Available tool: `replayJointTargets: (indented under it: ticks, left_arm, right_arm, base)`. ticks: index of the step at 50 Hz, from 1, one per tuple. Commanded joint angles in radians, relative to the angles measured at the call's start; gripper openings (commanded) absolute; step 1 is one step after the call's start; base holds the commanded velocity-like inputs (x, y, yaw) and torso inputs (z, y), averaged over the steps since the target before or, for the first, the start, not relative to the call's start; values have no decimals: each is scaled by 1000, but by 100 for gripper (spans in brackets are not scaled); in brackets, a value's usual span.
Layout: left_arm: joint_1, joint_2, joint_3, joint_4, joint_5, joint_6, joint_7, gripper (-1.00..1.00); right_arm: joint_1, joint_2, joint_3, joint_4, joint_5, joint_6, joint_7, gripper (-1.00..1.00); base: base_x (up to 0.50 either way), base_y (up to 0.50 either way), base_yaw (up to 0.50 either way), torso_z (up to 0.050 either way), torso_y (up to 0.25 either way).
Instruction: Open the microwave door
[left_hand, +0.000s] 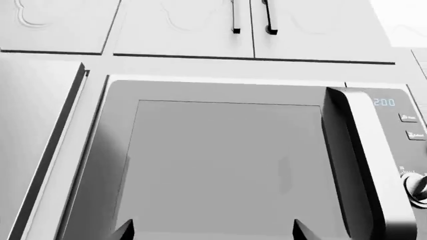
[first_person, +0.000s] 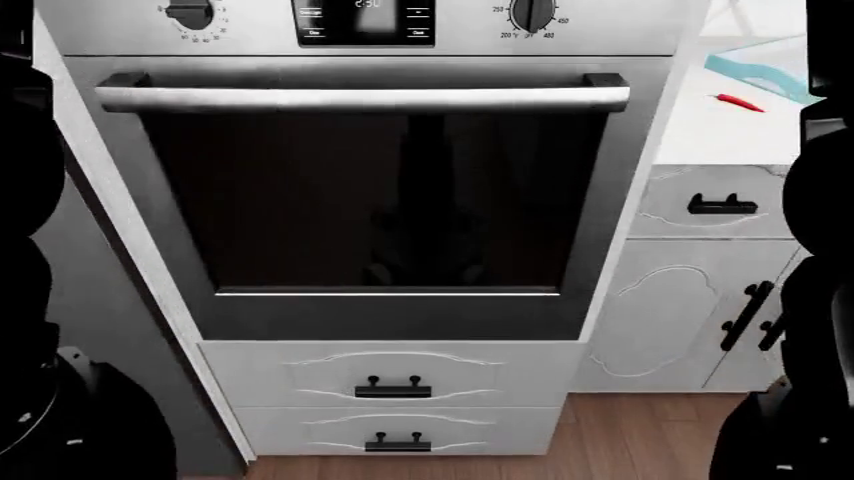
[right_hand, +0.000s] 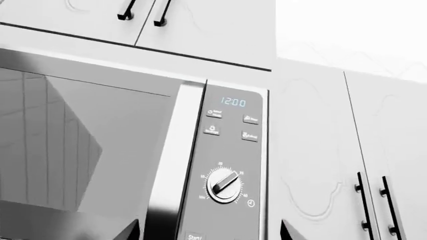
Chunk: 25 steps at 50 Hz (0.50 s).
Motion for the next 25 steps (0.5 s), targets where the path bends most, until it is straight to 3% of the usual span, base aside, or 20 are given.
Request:
replayJointTargets:
  ticks: [1, 12, 25]
  left_arm:
    - [-67, -4, -1, 2, -14, -24, -9, 100]
    - [-69, -8, -16, 15, -30, -39, -18, 100]
    - [-74, -9, -8, 6, -34, -33, -25, 100]
  right_arm:
    - [53, 3, -1, -10, 12, 17, -3, 100]
    - [43, -2, 7, -10, 24, 9, 1, 100]
    - [22, -6, 15, 11, 31, -25, 3, 100]
  base:
    - [0, 0, 0, 0, 0]
    - [0, -19, 0, 0, 0]
    - [0, -497, 0, 0, 0]
